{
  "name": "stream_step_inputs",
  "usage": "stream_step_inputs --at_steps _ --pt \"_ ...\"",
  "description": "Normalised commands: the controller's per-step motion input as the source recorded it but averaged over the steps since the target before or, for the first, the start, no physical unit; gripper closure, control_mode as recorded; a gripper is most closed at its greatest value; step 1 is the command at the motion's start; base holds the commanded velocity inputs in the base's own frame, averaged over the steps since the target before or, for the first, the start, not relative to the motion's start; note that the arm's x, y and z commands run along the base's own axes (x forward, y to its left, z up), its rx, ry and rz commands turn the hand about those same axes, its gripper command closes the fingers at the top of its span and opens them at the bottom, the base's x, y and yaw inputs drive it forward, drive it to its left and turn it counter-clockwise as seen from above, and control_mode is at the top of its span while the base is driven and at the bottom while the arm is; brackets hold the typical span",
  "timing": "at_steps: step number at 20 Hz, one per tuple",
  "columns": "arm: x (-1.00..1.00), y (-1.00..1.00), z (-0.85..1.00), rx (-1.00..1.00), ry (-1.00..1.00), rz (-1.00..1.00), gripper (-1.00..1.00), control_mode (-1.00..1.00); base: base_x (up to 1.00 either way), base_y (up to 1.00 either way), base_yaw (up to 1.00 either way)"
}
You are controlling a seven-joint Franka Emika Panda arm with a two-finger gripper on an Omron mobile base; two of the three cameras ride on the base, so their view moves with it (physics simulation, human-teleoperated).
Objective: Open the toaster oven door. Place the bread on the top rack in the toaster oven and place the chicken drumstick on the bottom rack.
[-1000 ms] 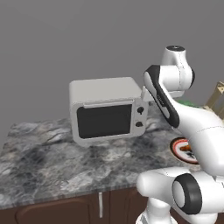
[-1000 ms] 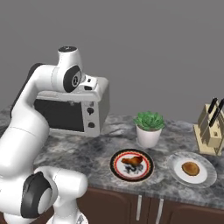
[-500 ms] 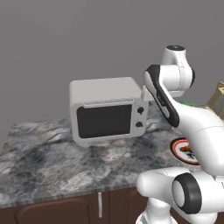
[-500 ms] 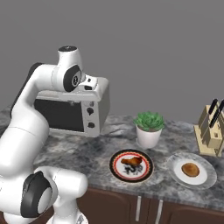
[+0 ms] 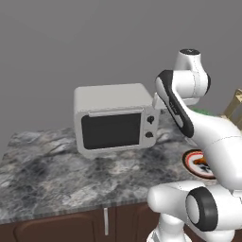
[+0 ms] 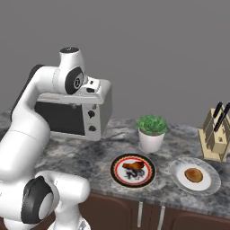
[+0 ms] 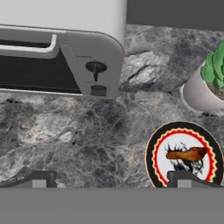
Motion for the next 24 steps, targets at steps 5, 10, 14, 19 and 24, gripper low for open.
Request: stream_step_inputs --at_steps 5,10,14,19,24 --pt "0.00 0.00 0.00 0.00 0.00 0.00 -1.00 1.00 0.36 -0.39 -0.01" --pt "0.42 -0.23 -0.25 -0.01 0.02 0.00 -1.00 -1.00 0.07 -0.06 0.00" --pt "0.47 0.31 -0.49 -0.23 0.03 0.10 -1.00 -1.00 0.00 0.00 0.00" --pt "0.01 0.97 -0.30 -0.29 -0.15 0.47 -1.00 -1.00 0.00 0.00 0.00" --pt "0.20 1.00 -0.38 -0.38 -0.21 0.46 -1.00 -1.00 0.00 0.00 0.00"
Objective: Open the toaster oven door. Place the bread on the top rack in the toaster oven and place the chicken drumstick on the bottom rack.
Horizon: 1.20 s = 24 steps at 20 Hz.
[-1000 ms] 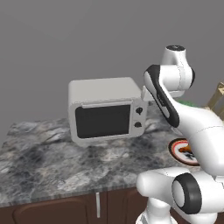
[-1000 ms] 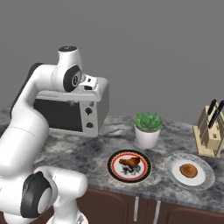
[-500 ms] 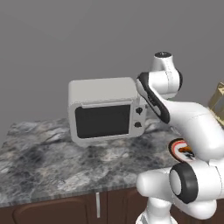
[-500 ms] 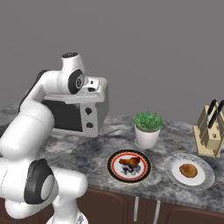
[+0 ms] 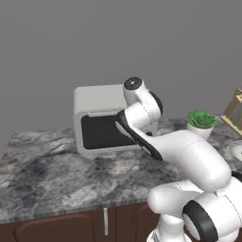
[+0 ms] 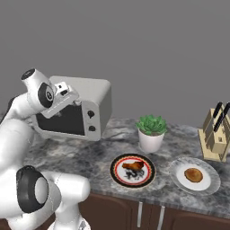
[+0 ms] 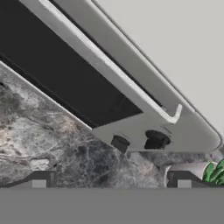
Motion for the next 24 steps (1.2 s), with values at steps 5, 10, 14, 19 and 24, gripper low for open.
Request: stream_step_inputs --at_steps 5,10,14,19,24 --pt "0.53 0.84 -0.21 -0.24 -0.08 0.11 -1.00 -1.00 0.00 0.00 0.00" --pt "0.39 0.40 0.02 -0.04 -0.08 -0.03 -1.00 -1.00 0.00 0.00 0.00" --pt "0.36 0.09 0.07 -0.05 -0.13 0.00 -1.00 -1.00 0.00 0.00 0.00" --pt "0.40 0.08 0.00 -0.01 -0.16 -0.01 -1.00 -1.00 0.00 0.00 0.00" --pt "-0.03 0.00 0.00 -0.09 -0.17 0.00 -1.00 -1.00 0.00 0.00 0.00"
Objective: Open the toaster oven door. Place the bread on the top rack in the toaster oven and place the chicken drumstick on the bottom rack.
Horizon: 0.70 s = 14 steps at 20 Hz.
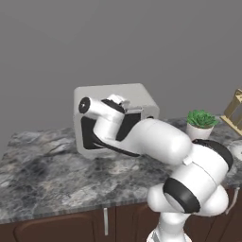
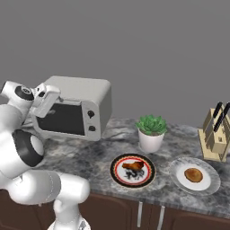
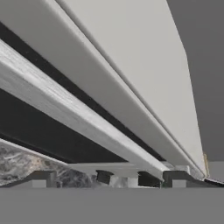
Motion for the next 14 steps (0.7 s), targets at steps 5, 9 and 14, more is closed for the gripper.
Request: stream_step_inputs --at_steps 5,9,14 --pt "0.30 0.00 -0.03 -0.08 -0.08 0.00 -1.00 -1.00 0.00 0.00 0.00" --pt "0.63 0.00 -0.05 -0.02 -0.03 0.06 -1.00 -1.00 0.00 0.00 0.00" --pt "0.37 0.00 -0.38 -0.06 0.08 0.16 1.00 -1.00 0.00 0.00 0.00"
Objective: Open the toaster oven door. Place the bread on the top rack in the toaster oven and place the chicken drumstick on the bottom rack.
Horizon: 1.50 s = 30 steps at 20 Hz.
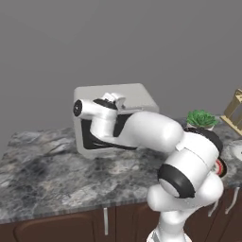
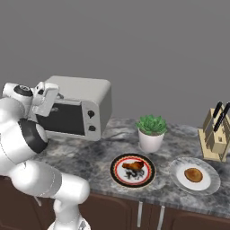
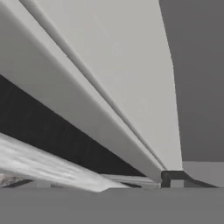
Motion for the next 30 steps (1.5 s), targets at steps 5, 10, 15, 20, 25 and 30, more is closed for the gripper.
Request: stream_step_inputs --at_steps 5,10,15,20,25,30 --pt "0.07 -0.02 -0.66 -0.09 0.32 0.28 1.00 -1.00 0.00 0.00 0.00" --pt "-0.62 -0.31 -0.83 -0.20 0.34 0.39 1.00 -1.00 0.00 0.00 0.00" --pt "-0.82 -0.36 -1.00 -0.17 0.56 0.48 1.00 -1.00 0.00 0.00 0.00" --pt "-0.85 -0.23 -0.88 -0.20 0.66 0.42 1.00 -1.00 0.00 0.00 0.00" --pt "-0.88 -0.13 -0.67 -0.24 0.74 0.37 1.00 -1.00 0.00 0.00 0.00" --pt "-0.97 -0.04 -0.01 -0.10 0.59 0.34 1.00 -1.00 0.00 0.00 0.00"
